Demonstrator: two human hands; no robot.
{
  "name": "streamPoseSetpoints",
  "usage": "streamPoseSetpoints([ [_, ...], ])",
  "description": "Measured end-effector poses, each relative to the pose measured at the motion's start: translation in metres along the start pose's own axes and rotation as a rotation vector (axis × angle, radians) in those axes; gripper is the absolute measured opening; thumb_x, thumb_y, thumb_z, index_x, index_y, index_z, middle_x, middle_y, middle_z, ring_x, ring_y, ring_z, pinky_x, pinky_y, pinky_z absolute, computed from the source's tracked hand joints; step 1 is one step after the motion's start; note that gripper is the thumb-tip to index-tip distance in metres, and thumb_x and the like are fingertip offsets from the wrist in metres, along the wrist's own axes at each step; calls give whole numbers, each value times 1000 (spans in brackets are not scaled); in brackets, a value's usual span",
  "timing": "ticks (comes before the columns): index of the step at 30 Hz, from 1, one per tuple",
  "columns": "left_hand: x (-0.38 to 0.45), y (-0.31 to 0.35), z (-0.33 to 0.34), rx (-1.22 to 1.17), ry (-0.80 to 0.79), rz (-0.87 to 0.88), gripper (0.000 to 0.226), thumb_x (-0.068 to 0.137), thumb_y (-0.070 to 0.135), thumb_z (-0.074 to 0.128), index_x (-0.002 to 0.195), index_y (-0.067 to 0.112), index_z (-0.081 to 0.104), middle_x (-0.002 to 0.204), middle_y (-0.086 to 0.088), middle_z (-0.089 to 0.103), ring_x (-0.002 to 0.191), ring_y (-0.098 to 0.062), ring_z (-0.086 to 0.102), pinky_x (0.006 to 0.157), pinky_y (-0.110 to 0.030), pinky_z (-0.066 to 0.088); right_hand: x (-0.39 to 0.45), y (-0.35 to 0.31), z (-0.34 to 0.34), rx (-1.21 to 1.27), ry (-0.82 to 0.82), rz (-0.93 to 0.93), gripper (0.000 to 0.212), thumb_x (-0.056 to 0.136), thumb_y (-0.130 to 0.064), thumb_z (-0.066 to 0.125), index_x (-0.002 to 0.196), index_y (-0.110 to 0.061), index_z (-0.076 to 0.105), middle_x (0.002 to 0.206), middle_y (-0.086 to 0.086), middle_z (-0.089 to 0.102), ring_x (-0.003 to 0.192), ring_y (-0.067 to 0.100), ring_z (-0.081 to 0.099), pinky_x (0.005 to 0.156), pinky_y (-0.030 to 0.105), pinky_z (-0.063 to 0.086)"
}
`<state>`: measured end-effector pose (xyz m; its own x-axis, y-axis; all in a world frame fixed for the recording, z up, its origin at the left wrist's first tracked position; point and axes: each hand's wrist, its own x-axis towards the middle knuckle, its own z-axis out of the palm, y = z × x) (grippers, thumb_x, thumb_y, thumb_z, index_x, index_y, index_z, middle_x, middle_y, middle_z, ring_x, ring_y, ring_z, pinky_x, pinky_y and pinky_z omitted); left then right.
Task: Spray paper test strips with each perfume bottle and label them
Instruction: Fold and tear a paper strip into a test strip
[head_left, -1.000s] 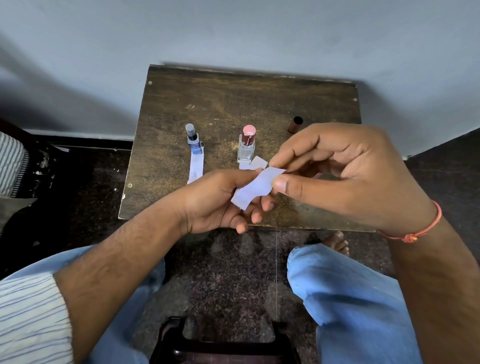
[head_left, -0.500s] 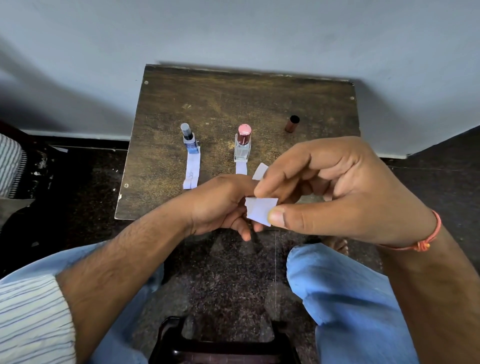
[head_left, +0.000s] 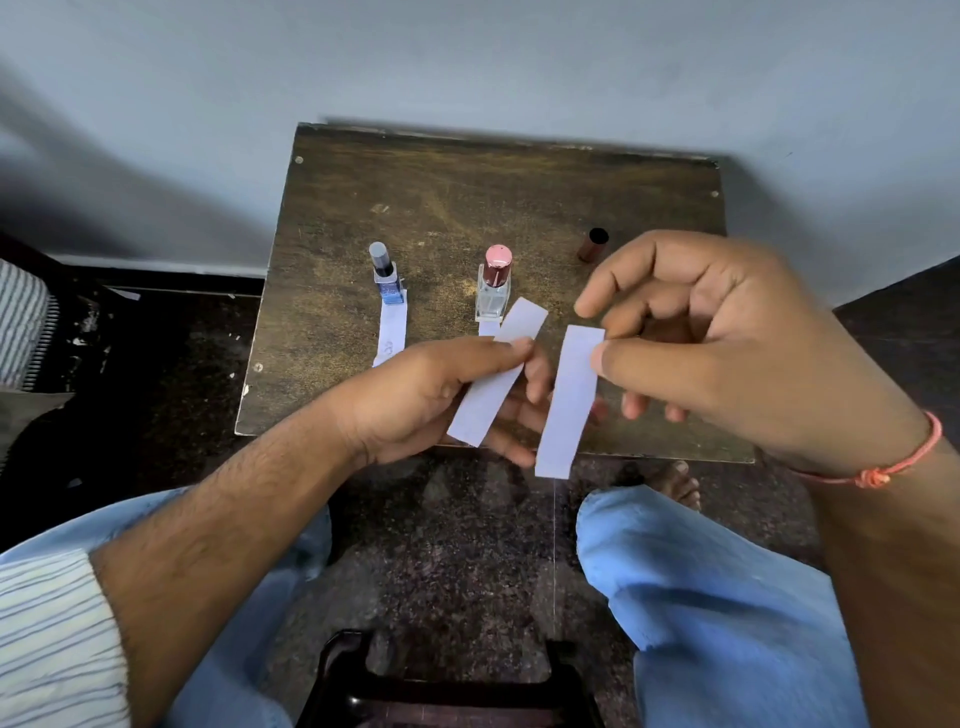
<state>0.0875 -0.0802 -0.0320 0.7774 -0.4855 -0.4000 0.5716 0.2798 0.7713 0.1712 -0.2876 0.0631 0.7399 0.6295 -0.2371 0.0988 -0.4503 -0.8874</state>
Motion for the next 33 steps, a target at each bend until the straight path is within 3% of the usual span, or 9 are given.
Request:
streamPoseSetpoints([
  [3,-3,2,-2,-77,-81,75,37,110,31,30,89,8,50,105,-5,80,107,-25,75,94,-46,60,5,5,3,-144,48,45,25,85,1,75,94,-23,73,70,1,79,50,28,71,46,14,45],
  [6,-2,2,-3,-118,-59,97,43,106,32,37,86,12,70,119,-30,71,117,-38,69,97,-46,59,8,9,6,-194,89,43,24,86,-3,76,94,-26,72,70,-4,79,47,23,71,47,18,48],
  [12,0,1,-2,-35,-53,75,47,105,36,40,114,16,82,132,-10,75,113,-25,68,103,-47,54,9,11,7,-216,127,61,24,86,-5,76,94,-28,72,77,-7,80,45,20,71,43,16,46],
  [17,-4,-1,-2,109,42,118,49,110,28,35,119,7,78,127,-11,77,111,-31,66,103,-49,55,8,10,8,-179,127,34,3,97,-32,77,98,-31,80,82,-16,79,44,19,70,40,16,43],
  [20,-5,-3,-4,196,37,147,47,109,24,36,117,4,78,124,-13,78,113,-43,66,107,-57,51,8,8,10,-204,79,18,17,97,-47,74,95,-33,84,77,-15,78,40,16,66,40,15,41],
  [26,-4,-4,-1,255,-3,129,43,107,22,41,113,11,82,118,-5,80,105,-27,68,100,-43,54,11,11,9,-170,-17,-29,8,86,-42,86,86,-35,85,76,5,73,64,30,59,60,37,47],
  [28,-3,-6,-2,321,-30,153,43,108,23,41,119,3,78,123,-10,79,110,-36,67,103,-52,53,11,9,8,-121,-48,-62,6,87,-34,87,85,-29,85,70,3,70,57,14,55,54,23,43],
  [30,-2,-8,-4,298,-51,177,52,107,37,44,122,-3,74,128,-19,76,116,-49,65,104,-57,51,10,9,6,-28,-73,-71,6,89,-22,86,86,-19,83,59,-6,66,48,2,52,49,9,38],
  [33,-4,-9,-6,138,-56,167,89,99,75,40,123,-3,75,129,-26,73,116,-44,65,107,-53,49,9,14,-1,221,21,-39,11,87,-20,87,81,-20,78,58,10,65,38,10,48,35,17,30],
])
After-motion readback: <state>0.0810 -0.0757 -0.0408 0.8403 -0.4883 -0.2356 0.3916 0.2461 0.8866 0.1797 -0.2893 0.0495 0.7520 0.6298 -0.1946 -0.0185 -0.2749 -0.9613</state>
